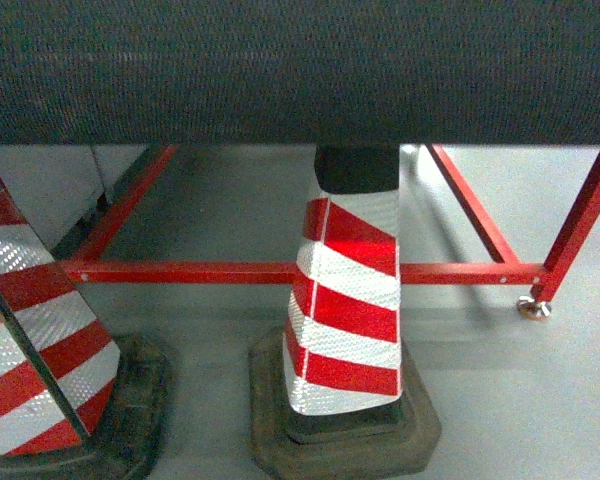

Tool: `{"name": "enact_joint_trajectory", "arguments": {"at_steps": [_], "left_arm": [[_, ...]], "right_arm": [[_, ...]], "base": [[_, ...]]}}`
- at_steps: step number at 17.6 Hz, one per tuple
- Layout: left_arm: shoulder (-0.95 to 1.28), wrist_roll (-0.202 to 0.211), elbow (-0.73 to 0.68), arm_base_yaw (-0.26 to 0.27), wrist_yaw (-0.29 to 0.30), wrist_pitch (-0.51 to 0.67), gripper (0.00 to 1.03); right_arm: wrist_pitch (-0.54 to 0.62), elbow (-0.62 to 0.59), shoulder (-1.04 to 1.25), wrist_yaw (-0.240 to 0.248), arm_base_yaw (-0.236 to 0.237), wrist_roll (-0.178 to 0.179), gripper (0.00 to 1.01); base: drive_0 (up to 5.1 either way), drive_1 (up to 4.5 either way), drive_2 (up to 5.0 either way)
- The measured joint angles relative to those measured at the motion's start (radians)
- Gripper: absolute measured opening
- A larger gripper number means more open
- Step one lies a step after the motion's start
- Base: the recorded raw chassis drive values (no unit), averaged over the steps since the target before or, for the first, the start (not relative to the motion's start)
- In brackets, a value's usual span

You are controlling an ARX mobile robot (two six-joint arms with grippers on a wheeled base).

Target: Place box next to blue box on left shelf

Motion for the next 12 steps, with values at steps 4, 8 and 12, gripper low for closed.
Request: {"name": "enact_joint_trajectory", "arguments": {"at_steps": [4, 8, 12], "left_arm": [[0.0, 0.006, 0.0, 0.0, 0.001, 0.0, 0.98], [0.0, 0.006, 0.0, 0.0, 0.001, 0.0, 0.98], [0.0, 0.006, 0.0, 0.0, 0.001, -0.001, 0.98]], "right_arm": [[-0.002, 0.0, 0.0, 0.0, 0.0, 0.0, 0.98], [-0.002, 0.0, 0.0, 0.0, 0.0, 0.0, 0.98], [-0.002, 0.0, 0.0, 0.0, 0.0, -0.002, 0.98]], "base": [[0.0, 0.0, 0.0], [0.0, 0.0, 0.0], [0.0, 0.0, 0.0]]}}
